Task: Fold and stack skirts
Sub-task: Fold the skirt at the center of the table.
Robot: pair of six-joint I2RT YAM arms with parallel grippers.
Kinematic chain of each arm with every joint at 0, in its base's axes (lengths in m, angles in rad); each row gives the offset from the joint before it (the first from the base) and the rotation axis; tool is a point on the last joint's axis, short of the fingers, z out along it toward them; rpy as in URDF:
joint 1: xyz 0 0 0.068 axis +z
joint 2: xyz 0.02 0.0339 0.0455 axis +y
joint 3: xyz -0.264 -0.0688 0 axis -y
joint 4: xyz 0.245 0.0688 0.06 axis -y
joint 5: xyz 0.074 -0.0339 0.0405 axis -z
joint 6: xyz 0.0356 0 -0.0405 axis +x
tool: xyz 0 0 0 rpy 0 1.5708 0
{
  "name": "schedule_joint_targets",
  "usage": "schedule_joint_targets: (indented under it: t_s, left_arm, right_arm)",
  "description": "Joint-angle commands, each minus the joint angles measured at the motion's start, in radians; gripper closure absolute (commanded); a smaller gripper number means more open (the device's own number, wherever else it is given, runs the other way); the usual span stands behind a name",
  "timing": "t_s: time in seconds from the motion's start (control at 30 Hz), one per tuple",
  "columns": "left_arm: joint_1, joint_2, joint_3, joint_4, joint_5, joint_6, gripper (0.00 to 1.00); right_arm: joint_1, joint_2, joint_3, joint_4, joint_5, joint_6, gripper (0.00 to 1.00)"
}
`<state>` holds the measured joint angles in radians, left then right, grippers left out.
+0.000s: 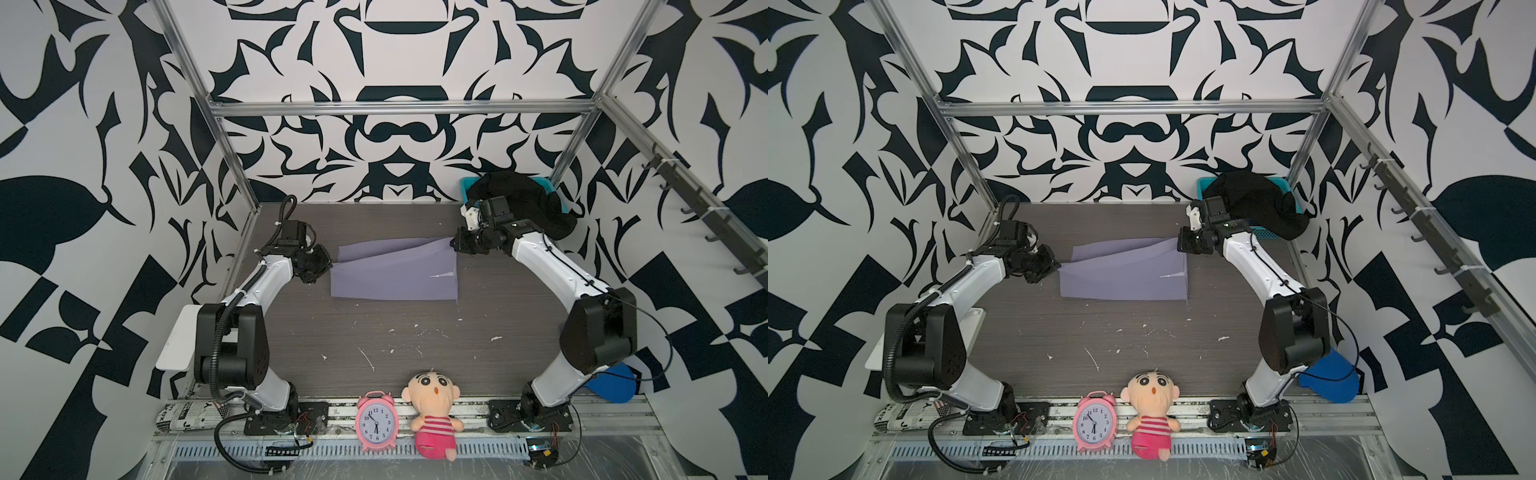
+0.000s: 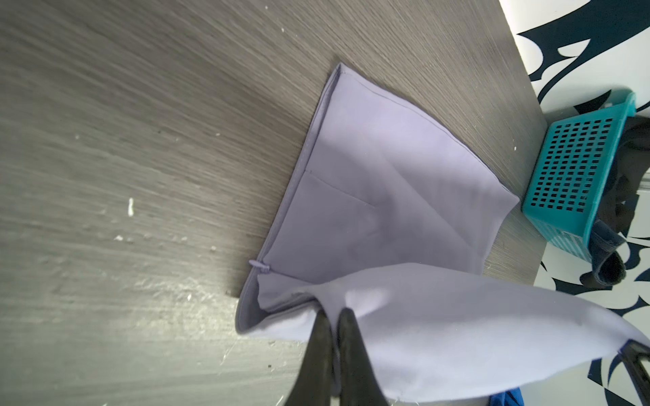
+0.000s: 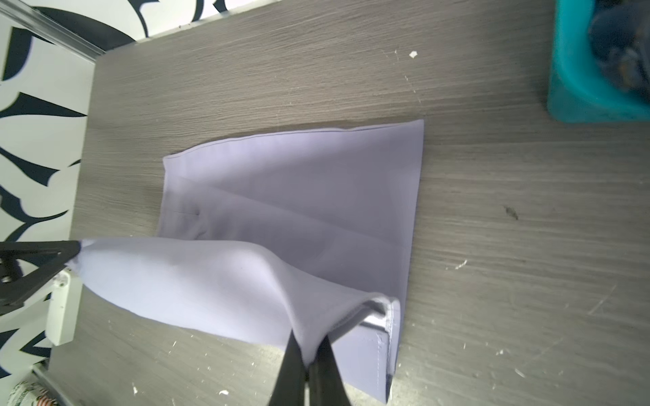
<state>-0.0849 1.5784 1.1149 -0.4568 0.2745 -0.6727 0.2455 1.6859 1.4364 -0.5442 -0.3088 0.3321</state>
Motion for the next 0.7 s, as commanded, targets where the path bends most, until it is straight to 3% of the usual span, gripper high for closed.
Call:
schedule_joint_targets:
  t_s: [0.0, 0.2, 0.67]
  left_arm:
    - [0.006, 0.008, 0.048, 0.0, -0.011, 0.033, 1.0]
    - [0.015, 0.05, 0.094, -0.004, -0.018, 0.045, 1.0]
    - [0.016, 0.184, 0.136, -0.001, -0.025, 0.082, 1.0]
  right_arm:
    - [-0.005, -0.014, 0.097, 0.029, 0.017, -0.031, 1.0]
    - [-0.004, 0.064, 0.172, 0.013, 0.011, -0.047, 1.0]
    - [-0.006, 0.179, 0.173, 0.05, 0.054, -0.056, 1.0]
